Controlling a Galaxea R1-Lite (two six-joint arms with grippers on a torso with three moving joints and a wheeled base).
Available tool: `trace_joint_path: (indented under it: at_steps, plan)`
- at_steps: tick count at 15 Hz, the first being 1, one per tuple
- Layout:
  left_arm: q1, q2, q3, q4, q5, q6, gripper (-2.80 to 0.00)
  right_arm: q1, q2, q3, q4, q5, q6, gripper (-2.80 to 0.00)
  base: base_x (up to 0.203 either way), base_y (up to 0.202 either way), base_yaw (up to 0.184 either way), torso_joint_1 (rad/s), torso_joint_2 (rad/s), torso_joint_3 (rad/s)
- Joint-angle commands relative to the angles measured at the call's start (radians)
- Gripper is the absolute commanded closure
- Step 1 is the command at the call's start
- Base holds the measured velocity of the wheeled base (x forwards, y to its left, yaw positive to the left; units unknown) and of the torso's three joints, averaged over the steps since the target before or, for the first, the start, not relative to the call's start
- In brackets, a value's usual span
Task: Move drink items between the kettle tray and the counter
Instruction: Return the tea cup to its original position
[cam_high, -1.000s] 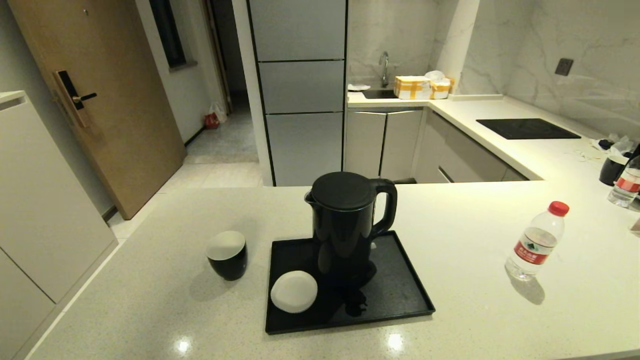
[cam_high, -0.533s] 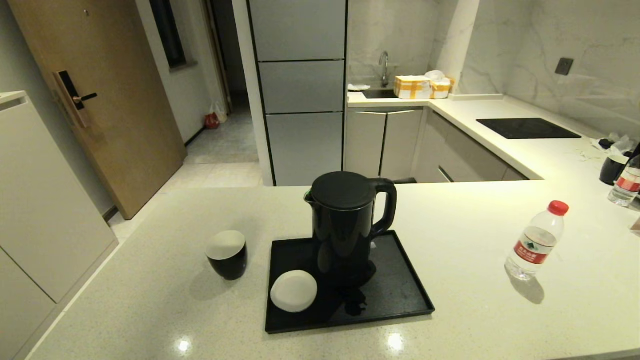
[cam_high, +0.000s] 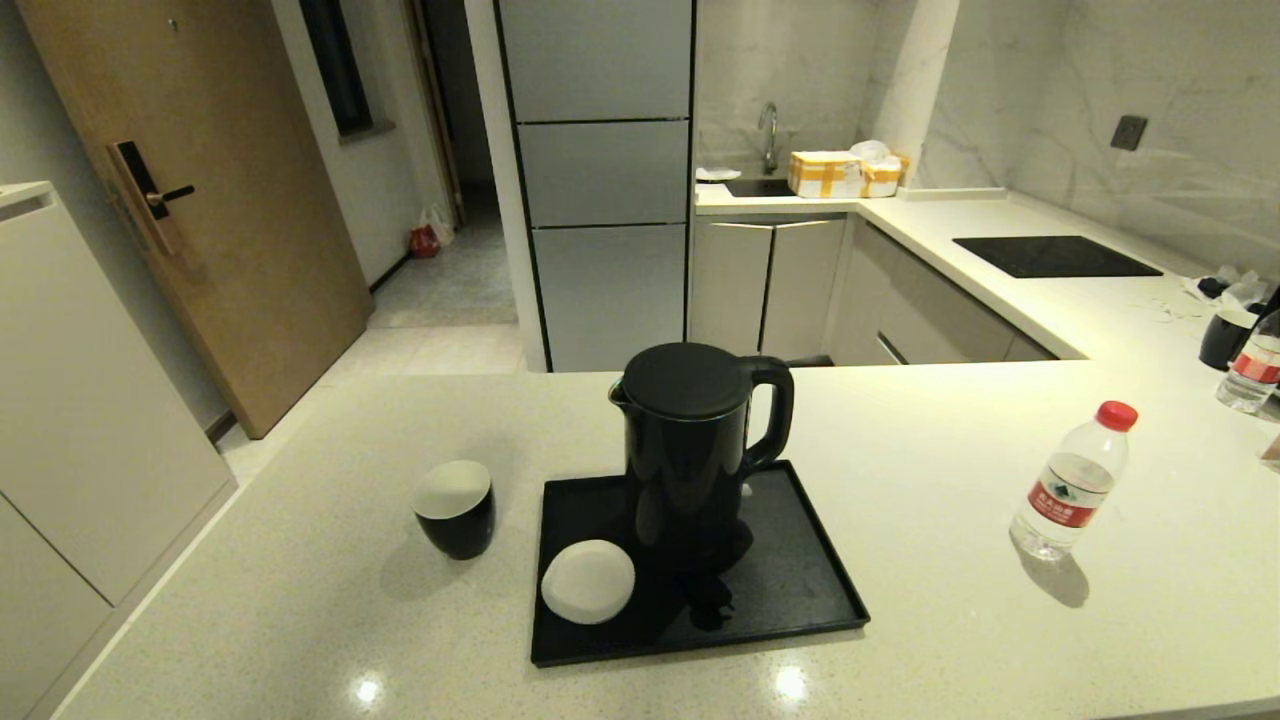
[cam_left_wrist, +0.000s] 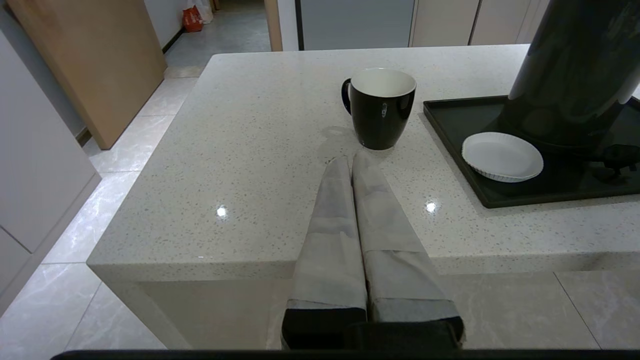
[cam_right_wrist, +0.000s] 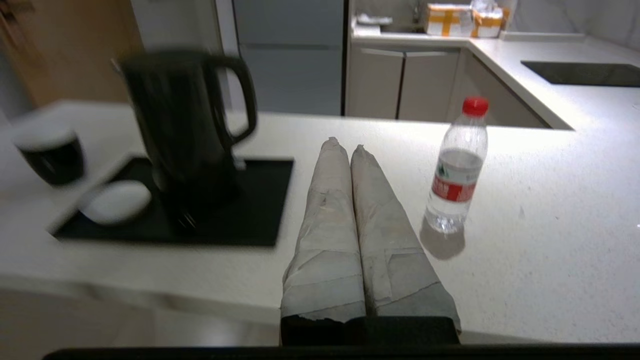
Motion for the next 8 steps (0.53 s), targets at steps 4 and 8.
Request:
trace_joint_path:
  at_steps: [4,8]
  plan:
    - [0.000,0.001,0.000,0.000,0.001,0.000,0.00,0.001,0.000,0.206,-0.169,-0.006,-0.073,0.00,0.000,0.000,0.000,0.000,0.00,0.000]
    - [0.000,0.001,0.000,0.000,0.001,0.000,0.00,0.001,0.000,0.171,-0.065,0.078,-0.011,0.00,0.000,0.000,0.000,0.000,0.00,0.000]
